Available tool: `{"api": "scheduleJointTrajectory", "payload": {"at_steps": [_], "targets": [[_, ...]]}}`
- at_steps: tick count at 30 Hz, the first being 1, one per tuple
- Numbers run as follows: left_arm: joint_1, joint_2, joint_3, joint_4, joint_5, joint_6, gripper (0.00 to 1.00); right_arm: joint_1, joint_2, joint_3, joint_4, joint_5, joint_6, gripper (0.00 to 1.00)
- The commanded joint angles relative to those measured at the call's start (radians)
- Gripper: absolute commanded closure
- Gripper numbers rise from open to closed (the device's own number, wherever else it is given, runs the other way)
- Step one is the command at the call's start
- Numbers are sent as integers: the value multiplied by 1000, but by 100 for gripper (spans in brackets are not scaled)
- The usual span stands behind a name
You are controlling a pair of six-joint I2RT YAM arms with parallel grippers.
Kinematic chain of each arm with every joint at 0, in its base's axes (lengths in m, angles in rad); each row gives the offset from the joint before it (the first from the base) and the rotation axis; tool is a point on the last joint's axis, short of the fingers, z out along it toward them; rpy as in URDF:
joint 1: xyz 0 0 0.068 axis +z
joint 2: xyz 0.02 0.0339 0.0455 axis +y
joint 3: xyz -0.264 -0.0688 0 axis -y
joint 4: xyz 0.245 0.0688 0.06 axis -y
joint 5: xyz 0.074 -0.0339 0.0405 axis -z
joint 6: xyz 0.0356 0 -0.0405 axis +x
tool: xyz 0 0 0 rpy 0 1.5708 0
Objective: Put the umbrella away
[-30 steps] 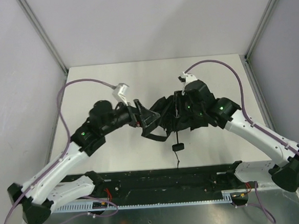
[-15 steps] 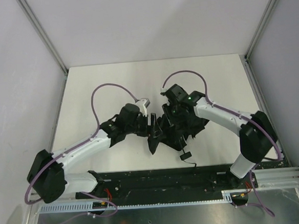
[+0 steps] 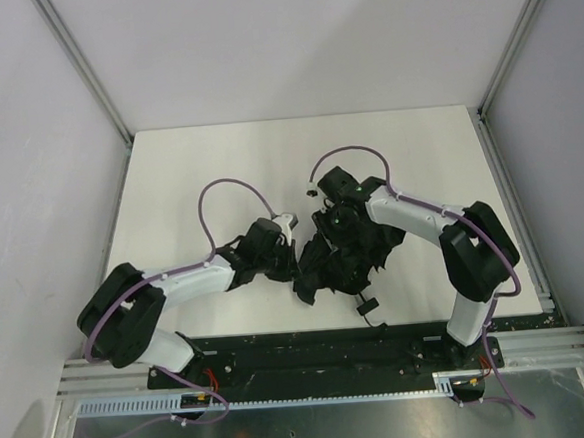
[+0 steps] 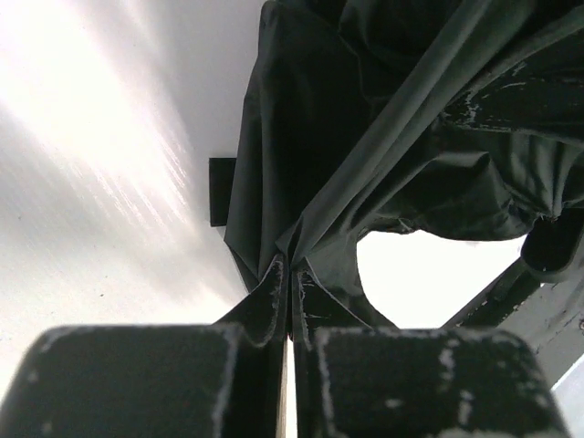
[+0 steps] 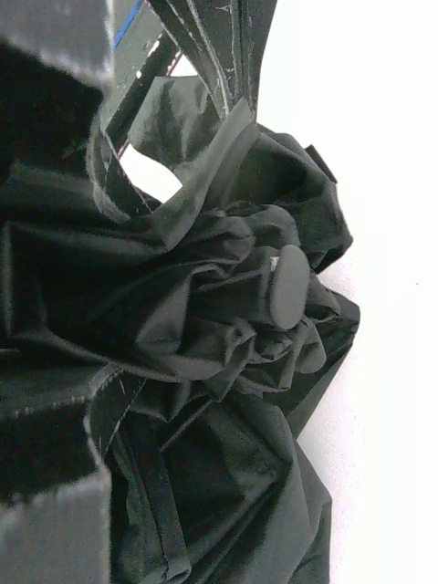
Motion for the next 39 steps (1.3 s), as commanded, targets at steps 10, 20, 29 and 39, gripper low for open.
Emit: {"api": "scheduleJointTrajectory", "payload": {"at_steps": [10,20,29,39], "targets": [[12,-97,-111,-33,75,-10,89,-3,-112,-93,52,191,-67,14],[-26,-208,-148,-31,124,-140,2,-31,-128,-167,160,95,-37,13],[-23,-92,-186,-24,29,-133,68,-26,-155,-200,197,94,-37,10],[15,-130,-237,-19,25,-150,100,80,-339,-196,131,256,79,1]]}}
